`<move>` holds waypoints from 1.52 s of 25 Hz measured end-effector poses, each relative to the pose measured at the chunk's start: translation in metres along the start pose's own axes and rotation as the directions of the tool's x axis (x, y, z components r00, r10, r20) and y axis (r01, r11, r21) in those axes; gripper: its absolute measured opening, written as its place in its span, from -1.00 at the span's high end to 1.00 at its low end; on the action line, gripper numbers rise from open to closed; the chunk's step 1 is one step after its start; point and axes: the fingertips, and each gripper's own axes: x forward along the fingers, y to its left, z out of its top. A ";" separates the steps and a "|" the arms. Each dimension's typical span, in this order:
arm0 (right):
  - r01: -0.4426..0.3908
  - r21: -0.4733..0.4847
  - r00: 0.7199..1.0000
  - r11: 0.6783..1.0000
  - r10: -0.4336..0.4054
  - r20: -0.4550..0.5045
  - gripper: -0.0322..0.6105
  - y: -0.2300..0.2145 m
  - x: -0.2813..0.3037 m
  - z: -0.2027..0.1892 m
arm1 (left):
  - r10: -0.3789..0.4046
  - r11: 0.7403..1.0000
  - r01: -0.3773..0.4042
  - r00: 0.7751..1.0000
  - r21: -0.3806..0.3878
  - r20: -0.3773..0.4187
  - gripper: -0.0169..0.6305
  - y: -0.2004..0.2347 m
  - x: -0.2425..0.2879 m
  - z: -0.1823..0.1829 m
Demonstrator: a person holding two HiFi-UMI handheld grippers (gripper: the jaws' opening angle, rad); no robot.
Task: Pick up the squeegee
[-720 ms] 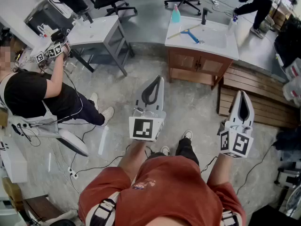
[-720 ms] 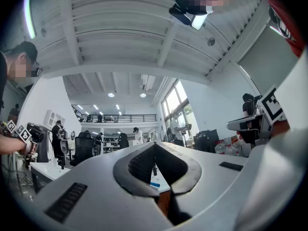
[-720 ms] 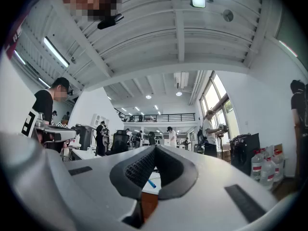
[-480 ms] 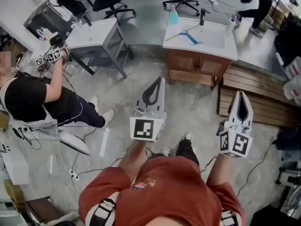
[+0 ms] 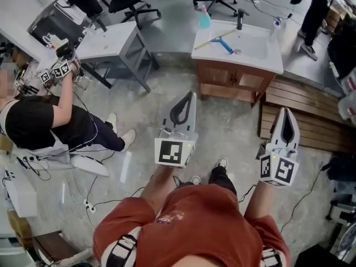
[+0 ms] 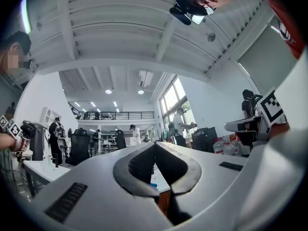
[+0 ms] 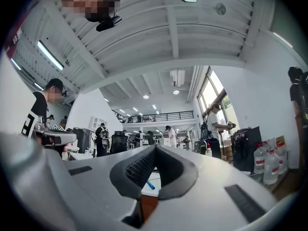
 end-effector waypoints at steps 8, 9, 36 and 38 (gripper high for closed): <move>-0.037 0.005 0.999 0.999 0.037 -0.030 0.88 -0.026 0.054 -0.023 | 0.023 1.000 -0.023 0.999 -0.013 -0.029 0.89 -0.003 0.053 -0.025; -0.038 0.005 0.999 0.999 0.038 -0.031 0.88 -0.030 0.061 -0.024 | 0.025 1.000 -0.025 0.999 -0.013 -0.030 0.89 -0.004 0.061 -0.026; -0.085 0.062 0.996 0.994 0.087 -0.031 0.88 -0.150 0.194 -0.063 | 0.077 0.997 -0.077 0.996 0.012 -0.044 0.89 -0.042 0.220 -0.066; -0.085 0.056 0.996 0.995 0.086 -0.024 0.88 -0.145 0.204 -0.063 | 0.073 0.997 -0.073 0.997 0.012 -0.039 0.89 -0.036 0.228 -0.070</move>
